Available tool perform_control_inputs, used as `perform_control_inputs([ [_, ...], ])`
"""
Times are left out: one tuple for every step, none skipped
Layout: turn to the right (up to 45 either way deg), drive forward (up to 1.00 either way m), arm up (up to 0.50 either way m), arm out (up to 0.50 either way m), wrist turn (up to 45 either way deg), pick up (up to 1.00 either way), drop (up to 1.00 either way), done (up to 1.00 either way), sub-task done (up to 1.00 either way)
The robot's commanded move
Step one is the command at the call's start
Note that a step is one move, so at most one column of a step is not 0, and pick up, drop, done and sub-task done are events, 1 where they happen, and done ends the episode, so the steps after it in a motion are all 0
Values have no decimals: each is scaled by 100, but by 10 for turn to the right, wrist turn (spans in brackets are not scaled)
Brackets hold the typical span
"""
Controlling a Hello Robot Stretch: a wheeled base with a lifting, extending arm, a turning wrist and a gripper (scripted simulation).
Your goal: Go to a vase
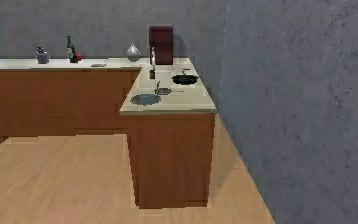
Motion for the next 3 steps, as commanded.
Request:
perform_control_inputs([
  [-90,0,0,0,0,0,0,0,0],
  [0,35,0,0,0,0,0,0,0],
  [-390,0,0,0,0,0,0,0,0],
])
